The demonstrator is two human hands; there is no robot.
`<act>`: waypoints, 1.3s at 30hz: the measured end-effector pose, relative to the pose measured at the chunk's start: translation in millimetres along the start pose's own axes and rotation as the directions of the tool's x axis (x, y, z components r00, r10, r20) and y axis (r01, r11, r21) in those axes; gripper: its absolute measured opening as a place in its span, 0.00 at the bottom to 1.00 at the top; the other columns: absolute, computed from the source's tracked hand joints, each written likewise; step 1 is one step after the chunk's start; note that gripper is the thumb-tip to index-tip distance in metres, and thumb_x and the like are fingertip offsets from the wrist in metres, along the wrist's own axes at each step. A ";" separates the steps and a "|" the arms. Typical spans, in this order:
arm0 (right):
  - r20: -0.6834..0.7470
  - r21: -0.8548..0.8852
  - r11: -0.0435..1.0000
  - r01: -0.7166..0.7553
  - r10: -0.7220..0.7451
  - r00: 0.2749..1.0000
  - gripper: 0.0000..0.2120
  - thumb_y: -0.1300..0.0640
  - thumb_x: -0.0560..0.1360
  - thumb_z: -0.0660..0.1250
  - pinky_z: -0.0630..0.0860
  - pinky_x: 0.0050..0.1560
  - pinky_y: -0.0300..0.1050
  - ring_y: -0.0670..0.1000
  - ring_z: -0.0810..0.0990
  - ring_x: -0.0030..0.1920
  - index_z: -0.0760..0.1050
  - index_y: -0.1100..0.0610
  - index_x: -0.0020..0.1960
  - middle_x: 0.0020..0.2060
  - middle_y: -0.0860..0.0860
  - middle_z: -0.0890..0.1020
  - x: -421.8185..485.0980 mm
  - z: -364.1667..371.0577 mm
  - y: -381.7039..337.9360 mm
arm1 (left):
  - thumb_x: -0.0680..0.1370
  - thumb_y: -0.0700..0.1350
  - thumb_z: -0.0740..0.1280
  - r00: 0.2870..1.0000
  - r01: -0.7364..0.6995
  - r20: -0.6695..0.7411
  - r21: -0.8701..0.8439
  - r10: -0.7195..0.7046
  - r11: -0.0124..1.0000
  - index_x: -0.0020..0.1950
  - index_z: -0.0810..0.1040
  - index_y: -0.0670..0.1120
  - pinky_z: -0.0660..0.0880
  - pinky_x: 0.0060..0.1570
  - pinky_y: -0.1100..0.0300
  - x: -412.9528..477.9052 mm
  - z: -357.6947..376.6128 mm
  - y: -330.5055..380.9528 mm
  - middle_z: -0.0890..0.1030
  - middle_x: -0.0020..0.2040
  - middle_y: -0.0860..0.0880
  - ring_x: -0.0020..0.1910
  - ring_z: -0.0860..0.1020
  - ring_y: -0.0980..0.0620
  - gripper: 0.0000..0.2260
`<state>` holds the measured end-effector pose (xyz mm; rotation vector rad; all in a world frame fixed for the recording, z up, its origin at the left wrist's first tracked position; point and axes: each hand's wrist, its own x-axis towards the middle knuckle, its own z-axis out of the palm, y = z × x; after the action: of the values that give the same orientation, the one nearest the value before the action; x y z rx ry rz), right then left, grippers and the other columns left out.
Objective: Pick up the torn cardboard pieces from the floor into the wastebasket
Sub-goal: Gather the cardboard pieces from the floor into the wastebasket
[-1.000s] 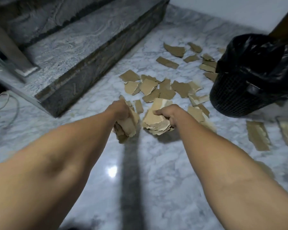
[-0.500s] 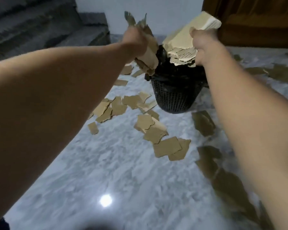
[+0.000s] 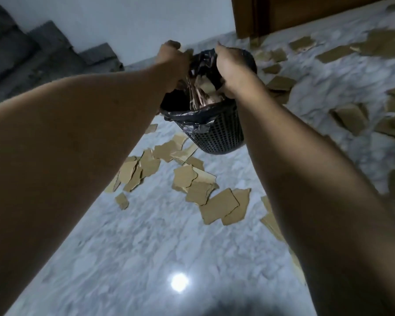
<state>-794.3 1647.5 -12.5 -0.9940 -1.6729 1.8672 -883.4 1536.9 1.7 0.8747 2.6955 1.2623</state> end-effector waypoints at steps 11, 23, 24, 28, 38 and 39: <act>0.080 -0.027 0.999 0.029 -0.027 0.996 0.24 0.49 0.84 0.57 0.79 0.59 0.59 0.58 0.77 0.61 0.61 0.56 0.78 0.61 0.55 0.74 47.2 47.0 40.2 | 0.77 0.51 0.70 0.988 0.148 -0.064 0.168 -0.139 0.975 0.61 0.77 0.46 0.75 0.48 0.63 46.0 -17.6 -90.2 0.75 0.48 0.50 0.47 0.76 0.53 0.15; -0.152 -0.524 0.815 0.247 -0.375 0.915 0.17 0.55 0.81 0.65 0.83 0.50 0.55 0.59 0.84 0.40 0.79 0.71 0.49 0.36 0.61 0.81 -16.7 113.4 43.4 | 0.78 0.60 0.57 0.982 0.108 -0.143 -0.122 -0.125 0.987 0.45 0.72 0.45 0.78 0.45 0.49 -11.8 -19.2 -197.9 0.78 0.41 0.47 0.42 0.78 0.44 0.18; -0.158 -0.554 0.794 0.250 -0.396 0.905 0.16 0.55 0.80 0.65 0.83 0.46 0.54 0.57 0.83 0.37 0.79 0.69 0.46 0.34 0.61 0.81 -22.1 118.9 47.8 | 0.78 0.59 0.57 0.988 0.090 -0.113 -0.097 -0.101 0.991 0.44 0.72 0.45 0.76 0.43 0.50 -19.0 -16.7 -206.4 0.78 0.40 0.46 0.41 0.78 0.43 0.17; -0.116 -0.722 0.655 0.221 -0.430 0.895 0.11 0.53 0.79 0.66 0.71 0.35 0.41 0.51 0.79 0.33 0.78 0.59 0.42 0.26 0.49 0.77 -58.8 143.3 89.6 | 0.78 0.55 0.63 0.954 0.019 0.296 0.115 -0.052 0.993 0.47 0.75 0.45 0.77 0.45 0.50 -41.0 -2.0 -257.0 0.80 0.44 0.45 0.43 0.78 0.43 0.13; -0.170 -0.898 0.391 -0.203 0.117 0.978 0.23 0.38 0.65 0.68 0.77 0.60 0.54 0.51 0.84 0.51 0.75 0.40 0.58 0.49 0.44 0.83 -98.6 135.8 275.8 | 0.73 0.54 0.60 0.581 -0.580 0.814 0.402 0.014 0.708 0.68 0.69 0.49 0.67 0.57 0.39 -53.0 39.7 -306.1 0.72 0.65 0.44 0.64 0.69 0.40 0.24; -0.147 -0.931 0.316 -0.184 0.137 0.980 0.26 0.36 0.65 0.68 0.76 0.62 0.57 0.52 0.82 0.55 0.73 0.39 0.62 0.54 0.44 0.82 -98.0 136.8 285.0 | 0.73 0.53 0.59 0.587 -0.587 0.809 0.405 0.024 0.701 0.68 0.70 0.49 0.67 0.56 0.39 -52.7 41.4 -309.1 0.73 0.65 0.44 0.63 0.70 0.40 0.24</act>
<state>-795.0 1437.0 -267.9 -1.6334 -2.7869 0.7084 -974.6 1381.4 -258.1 1.5855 2.2102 -0.2039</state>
